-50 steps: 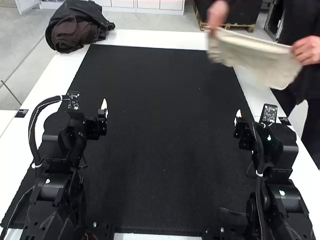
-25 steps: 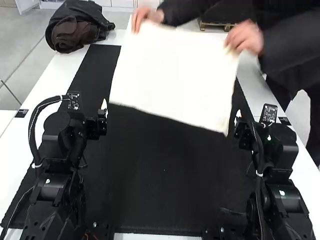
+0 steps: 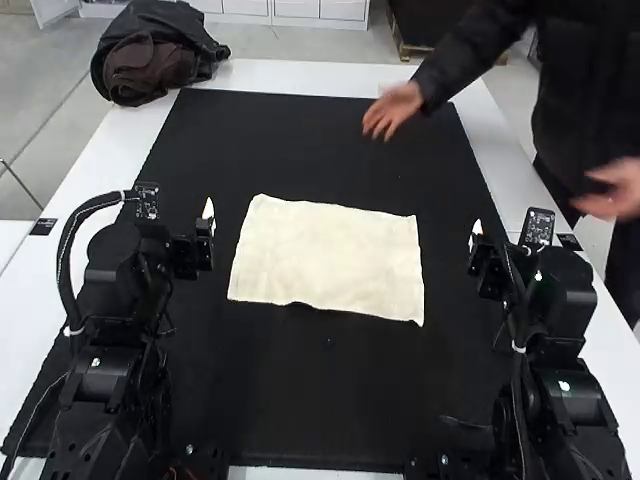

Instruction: Fold the towel.

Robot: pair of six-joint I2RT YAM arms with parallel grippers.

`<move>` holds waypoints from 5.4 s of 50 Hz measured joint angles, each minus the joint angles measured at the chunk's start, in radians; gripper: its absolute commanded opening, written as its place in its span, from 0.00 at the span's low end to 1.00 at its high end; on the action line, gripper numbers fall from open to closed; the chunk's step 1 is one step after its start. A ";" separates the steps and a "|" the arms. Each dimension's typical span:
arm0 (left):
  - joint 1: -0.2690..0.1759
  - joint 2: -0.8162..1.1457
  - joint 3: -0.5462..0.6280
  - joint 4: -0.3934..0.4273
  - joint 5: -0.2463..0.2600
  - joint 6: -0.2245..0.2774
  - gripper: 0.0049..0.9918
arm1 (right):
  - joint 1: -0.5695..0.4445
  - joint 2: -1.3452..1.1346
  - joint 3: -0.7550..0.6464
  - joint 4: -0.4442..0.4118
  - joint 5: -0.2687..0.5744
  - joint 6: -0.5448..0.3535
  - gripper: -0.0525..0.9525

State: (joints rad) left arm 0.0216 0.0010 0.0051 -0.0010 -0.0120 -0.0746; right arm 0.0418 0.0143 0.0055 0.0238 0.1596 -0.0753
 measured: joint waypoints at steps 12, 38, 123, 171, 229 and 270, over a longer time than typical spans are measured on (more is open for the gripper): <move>0.000 0.000 0.000 0.000 0.000 0.000 0.97 | 0.000 0.000 0.000 0.000 0.000 0.000 0.96; 0.000 0.000 0.000 0.000 0.000 0.000 0.97 | 0.000 0.000 0.000 0.000 0.000 0.000 0.96; 0.000 0.000 0.000 0.001 0.000 0.003 0.97 | 0.000 0.000 0.000 0.000 -0.018 -0.003 0.96; 0.004 0.692 0.623 0.362 -0.130 0.133 0.97 | 0.000 0.632 0.584 0.329 -0.185 -0.066 0.96; 0.036 1.492 0.684 -0.055 0.190 0.055 0.97 | -0.050 1.412 0.652 0.030 -0.329 -0.074 0.96; -0.075 1.742 0.825 0.101 0.187 0.018 0.97 | 0.069 1.644 0.731 0.201 -0.328 -0.058 0.96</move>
State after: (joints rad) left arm -0.0536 1.7432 0.8299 0.0998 0.1749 -0.0570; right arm 0.1104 1.6581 0.7364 0.2249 -0.1680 -0.1337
